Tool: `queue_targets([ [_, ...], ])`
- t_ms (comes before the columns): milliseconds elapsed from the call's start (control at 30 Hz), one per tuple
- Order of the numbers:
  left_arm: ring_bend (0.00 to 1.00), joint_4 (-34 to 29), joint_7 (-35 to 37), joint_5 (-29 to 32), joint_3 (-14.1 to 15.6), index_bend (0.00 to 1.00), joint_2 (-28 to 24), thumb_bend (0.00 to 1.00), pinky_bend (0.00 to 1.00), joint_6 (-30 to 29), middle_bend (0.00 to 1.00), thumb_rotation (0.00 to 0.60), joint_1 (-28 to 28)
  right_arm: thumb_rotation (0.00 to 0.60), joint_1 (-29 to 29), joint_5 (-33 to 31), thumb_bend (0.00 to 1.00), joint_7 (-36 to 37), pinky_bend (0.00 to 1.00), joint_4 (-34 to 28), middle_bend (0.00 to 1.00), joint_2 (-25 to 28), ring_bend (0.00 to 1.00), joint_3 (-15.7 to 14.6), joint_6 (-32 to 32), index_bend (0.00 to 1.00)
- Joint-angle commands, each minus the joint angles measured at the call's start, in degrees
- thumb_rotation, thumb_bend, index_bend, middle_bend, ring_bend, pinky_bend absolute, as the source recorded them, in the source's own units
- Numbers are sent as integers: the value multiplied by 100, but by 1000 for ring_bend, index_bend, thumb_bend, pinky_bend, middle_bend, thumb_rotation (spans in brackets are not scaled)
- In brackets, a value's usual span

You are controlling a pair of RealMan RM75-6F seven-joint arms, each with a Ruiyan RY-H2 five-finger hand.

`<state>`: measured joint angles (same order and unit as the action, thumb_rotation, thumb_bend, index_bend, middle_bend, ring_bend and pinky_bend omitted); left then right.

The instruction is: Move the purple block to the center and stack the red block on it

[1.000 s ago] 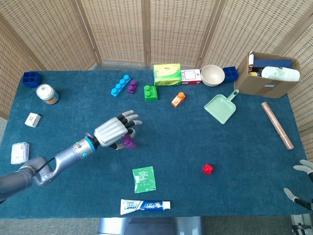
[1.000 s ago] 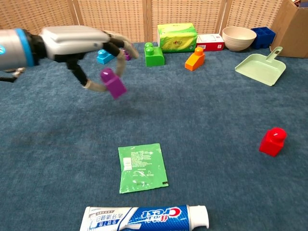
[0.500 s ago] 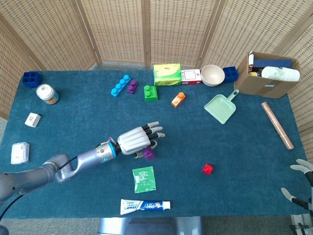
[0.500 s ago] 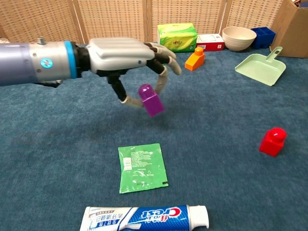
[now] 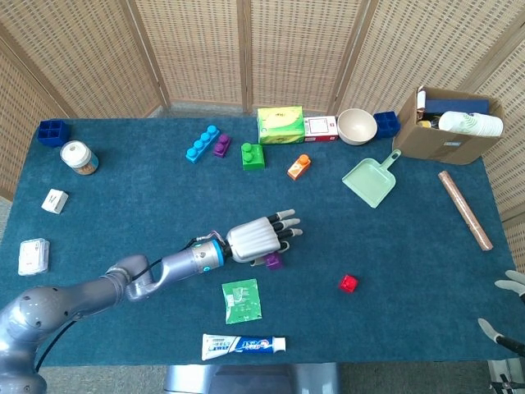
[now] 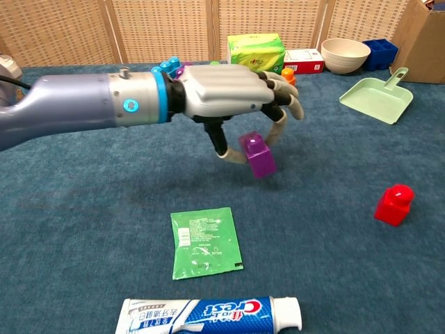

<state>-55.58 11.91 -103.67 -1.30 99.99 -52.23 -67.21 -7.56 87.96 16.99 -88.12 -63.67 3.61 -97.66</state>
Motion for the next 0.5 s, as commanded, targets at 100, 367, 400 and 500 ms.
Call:
queue_targets([
  [100,37,353,-41,51,-18,561,323,339,0,103,172,600,-192,600,-53,-36,98,55,57,14,264,27,0,5,-53,342],
  [367,36,845,-140,200,-90,536,766,337,0,199,172,600,-414,600,-132,-89,100,199,60,103,263,30,0,20,-122,356],
  [400,35,884,-172,250,-121,530,819,336,0,223,170,600,-425,600,-136,-93,100,211,60,111,264,32,0,26,-128,356],
  [500,22,917,-237,392,-182,490,915,334,0,362,153,600,-472,600,-143,-94,99,237,61,135,264,29,0,33,-135,355],
])
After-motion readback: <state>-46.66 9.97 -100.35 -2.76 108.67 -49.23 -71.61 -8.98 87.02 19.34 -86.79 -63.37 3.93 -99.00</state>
